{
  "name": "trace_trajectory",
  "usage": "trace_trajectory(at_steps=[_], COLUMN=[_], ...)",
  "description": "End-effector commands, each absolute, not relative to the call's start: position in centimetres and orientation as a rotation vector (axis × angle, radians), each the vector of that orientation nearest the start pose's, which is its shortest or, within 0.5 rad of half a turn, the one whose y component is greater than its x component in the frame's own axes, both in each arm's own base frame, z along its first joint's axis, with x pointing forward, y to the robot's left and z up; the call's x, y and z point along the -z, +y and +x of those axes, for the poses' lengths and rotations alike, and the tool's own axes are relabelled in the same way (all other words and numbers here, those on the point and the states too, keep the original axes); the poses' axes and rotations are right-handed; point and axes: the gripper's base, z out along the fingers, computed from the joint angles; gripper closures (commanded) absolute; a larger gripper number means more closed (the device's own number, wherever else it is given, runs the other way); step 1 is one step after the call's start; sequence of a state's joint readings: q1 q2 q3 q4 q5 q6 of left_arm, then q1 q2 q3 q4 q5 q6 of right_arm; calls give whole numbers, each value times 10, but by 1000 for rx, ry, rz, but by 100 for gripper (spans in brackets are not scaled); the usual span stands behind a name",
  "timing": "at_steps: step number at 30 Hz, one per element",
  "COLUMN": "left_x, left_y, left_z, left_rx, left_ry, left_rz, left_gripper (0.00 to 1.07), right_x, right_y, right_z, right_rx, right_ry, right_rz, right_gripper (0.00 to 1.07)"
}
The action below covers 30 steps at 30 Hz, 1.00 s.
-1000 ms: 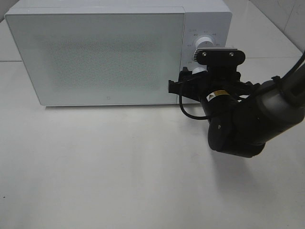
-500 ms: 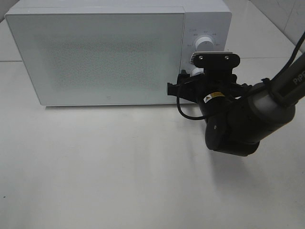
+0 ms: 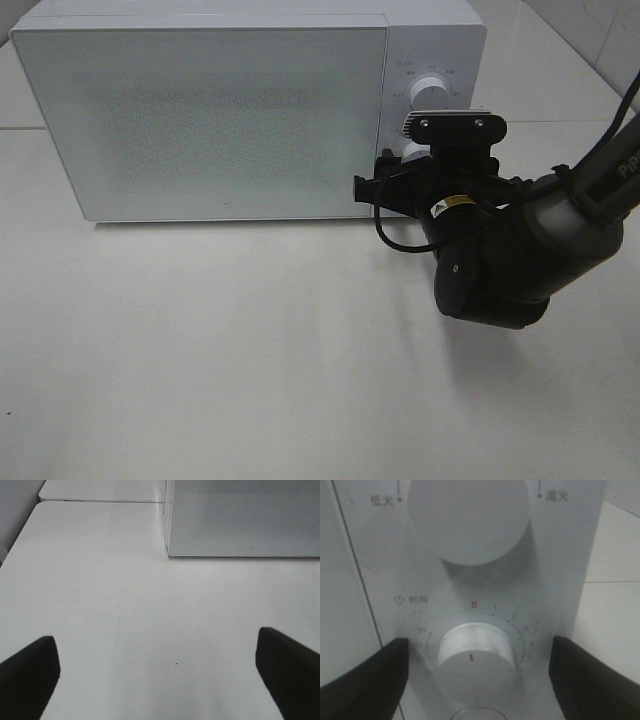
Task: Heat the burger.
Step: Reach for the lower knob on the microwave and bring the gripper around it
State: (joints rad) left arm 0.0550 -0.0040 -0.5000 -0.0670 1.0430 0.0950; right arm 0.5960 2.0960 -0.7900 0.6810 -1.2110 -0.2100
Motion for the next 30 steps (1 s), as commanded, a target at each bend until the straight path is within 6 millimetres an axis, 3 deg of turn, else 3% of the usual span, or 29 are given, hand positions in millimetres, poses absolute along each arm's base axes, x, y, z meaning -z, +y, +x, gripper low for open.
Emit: trace_trajectory(at_steps=[1,13,14,17,19,20,22,23,25,30], left_x=[-278,-278,-278,-278,-278,-278,-278,-278,-278,-278], left_y=[-7,-7,-7,-7,-7,-7,-7,-7,-7,-7], left_z=[-8,-8,-8,-8,-8,-8,-8,-8,-8,-8], left_rx=[3,3,3,3,3,3,3,3,3,3], left_ry=[1992,1992,1992,1992,1992,1992,1992,1992,1992,1992], left_rz=[43,43,43,43,43,43,43,43,43,43], left_gripper=[6,6,6,6,6,6,6,6,6,6], right_x=[-124,-126,-126,-126,-126,-126,-126,-126,-127,-128], right_y=[154,155,155,155,155,155,155,155,155,155], right_z=[326,324,324,324,324,324,324,324,325,325], right_rx=[16,18,18,18,19,19,46,46,57,60], right_ry=[1571,1545,1545,1545,1545,1545,1545,1545,1539,1527], right_rz=[47,48,48,48,46,46,20,20,11,13], right_gripper=[31,37,43,47,62,62,86,86,97,102])
